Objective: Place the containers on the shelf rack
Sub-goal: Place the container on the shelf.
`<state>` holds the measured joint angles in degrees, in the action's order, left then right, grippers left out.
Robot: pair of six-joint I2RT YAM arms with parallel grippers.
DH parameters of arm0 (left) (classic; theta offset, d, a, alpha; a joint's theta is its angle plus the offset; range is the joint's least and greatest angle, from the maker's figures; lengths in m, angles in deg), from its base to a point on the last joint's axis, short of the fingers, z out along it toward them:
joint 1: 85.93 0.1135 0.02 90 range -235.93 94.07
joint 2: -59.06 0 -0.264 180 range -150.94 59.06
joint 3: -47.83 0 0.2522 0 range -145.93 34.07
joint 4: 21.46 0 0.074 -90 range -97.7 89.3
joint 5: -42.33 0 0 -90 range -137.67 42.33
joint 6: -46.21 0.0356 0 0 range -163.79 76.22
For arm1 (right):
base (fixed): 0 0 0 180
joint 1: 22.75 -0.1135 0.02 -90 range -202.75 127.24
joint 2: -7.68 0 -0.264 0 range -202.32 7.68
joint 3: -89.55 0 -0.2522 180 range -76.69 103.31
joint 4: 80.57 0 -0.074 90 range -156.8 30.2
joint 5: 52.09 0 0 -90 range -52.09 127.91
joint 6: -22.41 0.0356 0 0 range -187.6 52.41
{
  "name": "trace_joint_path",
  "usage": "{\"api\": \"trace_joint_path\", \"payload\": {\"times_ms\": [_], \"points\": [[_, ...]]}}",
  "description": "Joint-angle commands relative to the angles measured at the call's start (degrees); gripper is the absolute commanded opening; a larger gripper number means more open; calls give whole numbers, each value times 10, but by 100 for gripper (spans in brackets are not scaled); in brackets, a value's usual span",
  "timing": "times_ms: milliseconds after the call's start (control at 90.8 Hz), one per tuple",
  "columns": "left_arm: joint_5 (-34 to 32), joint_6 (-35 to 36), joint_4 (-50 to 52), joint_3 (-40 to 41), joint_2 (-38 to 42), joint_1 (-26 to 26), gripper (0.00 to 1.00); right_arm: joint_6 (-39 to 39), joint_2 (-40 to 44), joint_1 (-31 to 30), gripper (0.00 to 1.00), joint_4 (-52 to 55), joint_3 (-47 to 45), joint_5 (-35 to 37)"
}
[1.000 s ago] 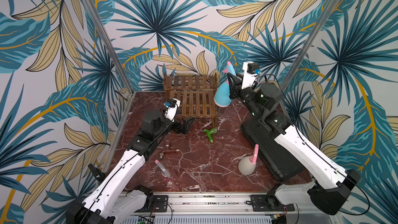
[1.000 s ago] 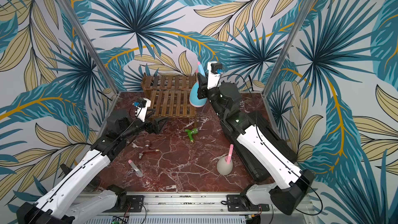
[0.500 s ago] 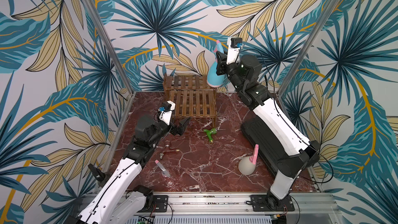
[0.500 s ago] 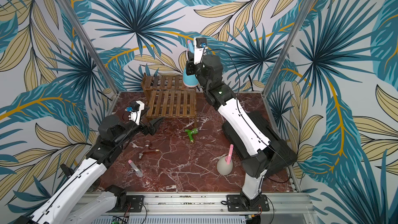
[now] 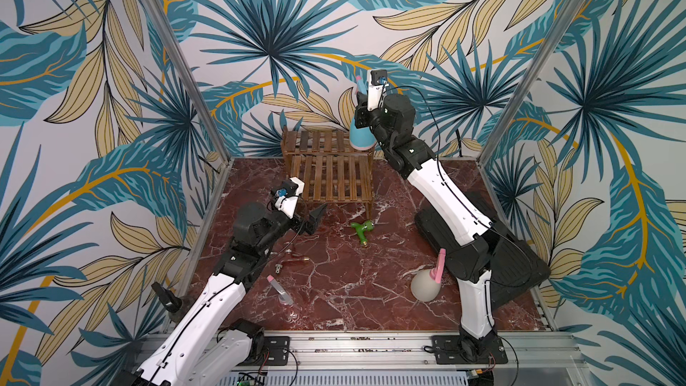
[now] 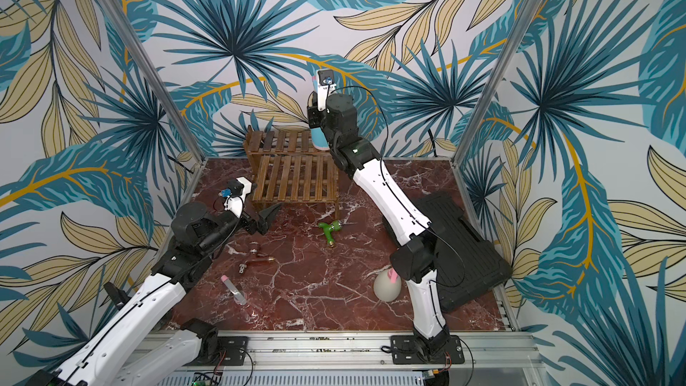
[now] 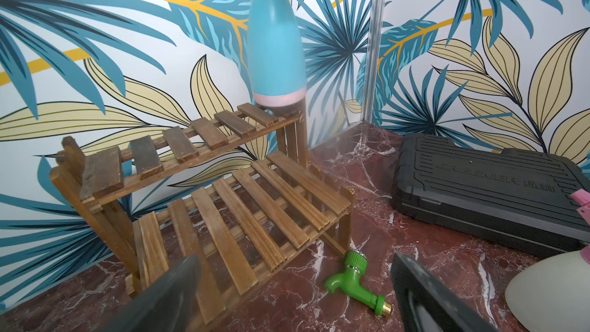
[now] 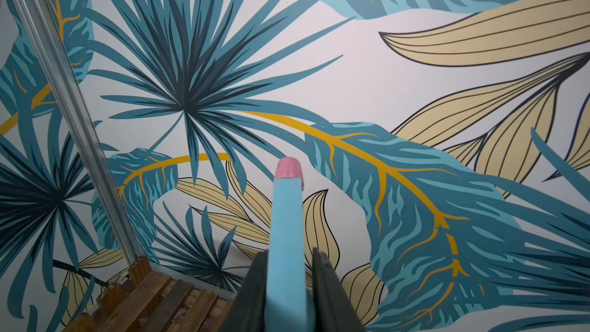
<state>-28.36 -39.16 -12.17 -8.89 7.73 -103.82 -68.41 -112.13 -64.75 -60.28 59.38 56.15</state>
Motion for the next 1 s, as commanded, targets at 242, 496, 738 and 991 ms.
{"api": "trace_joint_path", "payload": {"times_ms": [242, 496, 738, 991], "points": [[2, 20, -8, -21, 1, 3, 100, 24, -53, 13, 0, -23, 39, -3], [5, 15, -15, -17, -7, 3, 100, 33, -81, 18, 0, 5, 62, 1], [12, 6, -22, -10, -12, 3, 100, 40, -89, 20, 9, 11, 63, -4], [13, 5, -22, -5, -10, 3, 100, 40, -87, 20, 27, 15, 63, -4]]}}
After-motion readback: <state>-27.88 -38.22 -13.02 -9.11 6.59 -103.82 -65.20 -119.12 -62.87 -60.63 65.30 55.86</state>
